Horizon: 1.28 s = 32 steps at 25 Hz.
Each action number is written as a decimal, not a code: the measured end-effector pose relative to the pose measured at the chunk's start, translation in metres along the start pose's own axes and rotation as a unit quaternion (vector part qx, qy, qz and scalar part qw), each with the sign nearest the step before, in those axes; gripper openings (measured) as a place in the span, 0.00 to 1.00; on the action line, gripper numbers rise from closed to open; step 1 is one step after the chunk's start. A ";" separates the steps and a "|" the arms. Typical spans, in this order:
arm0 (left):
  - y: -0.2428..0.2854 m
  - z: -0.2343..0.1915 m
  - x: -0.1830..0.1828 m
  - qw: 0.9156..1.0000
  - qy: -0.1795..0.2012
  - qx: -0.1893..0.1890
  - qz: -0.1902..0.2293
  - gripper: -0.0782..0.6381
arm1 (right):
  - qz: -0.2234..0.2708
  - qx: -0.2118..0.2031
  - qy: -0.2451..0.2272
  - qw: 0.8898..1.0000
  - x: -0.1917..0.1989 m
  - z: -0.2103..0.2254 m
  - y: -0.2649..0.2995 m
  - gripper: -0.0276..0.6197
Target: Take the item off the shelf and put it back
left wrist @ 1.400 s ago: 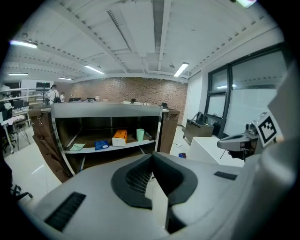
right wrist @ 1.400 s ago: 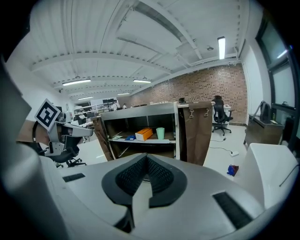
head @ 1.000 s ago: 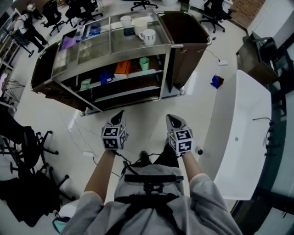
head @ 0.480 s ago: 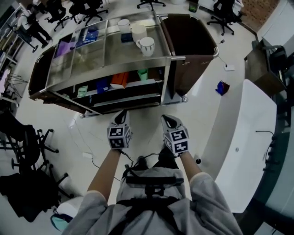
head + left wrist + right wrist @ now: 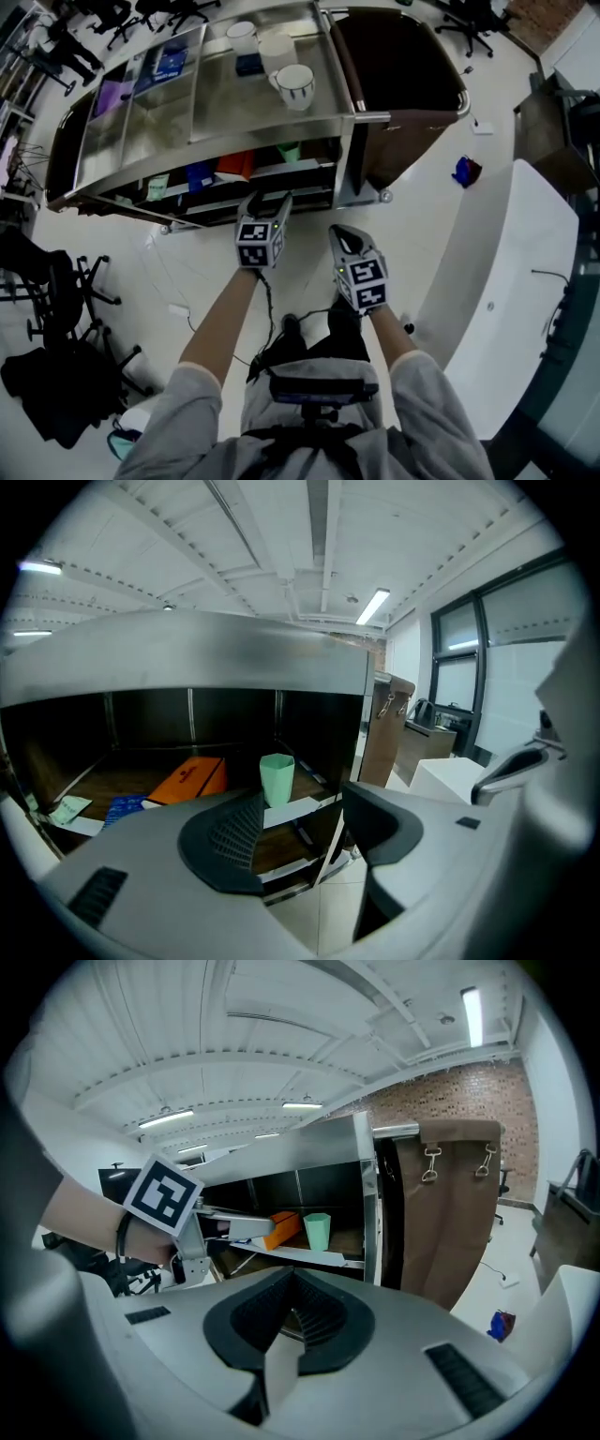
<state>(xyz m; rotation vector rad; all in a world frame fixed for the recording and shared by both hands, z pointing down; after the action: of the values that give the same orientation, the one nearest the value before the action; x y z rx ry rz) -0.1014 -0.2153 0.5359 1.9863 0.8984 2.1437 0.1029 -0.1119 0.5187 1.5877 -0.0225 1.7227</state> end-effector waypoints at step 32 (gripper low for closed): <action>0.182 -0.020 -0.003 0.998 0.032 -0.052 -0.004 0.56 | -0.011 0.004 0.021 1.000 0.038 0.079 0.067 0.06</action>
<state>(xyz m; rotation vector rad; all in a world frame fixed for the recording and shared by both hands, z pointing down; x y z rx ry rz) -0.0615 -0.3734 0.6185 1.8721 0.7847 2.2127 0.1365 -0.1783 0.5996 1.5525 0.0224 1.7405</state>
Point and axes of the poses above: the fingertips, and each gripper's own axes: y forward along the fingers, z to its right, x out of its underside, the point moved 10 cm from there along -y, backward along the fingers, and after that the axes turned 6 degrees about -x, right-handed, at the moved point
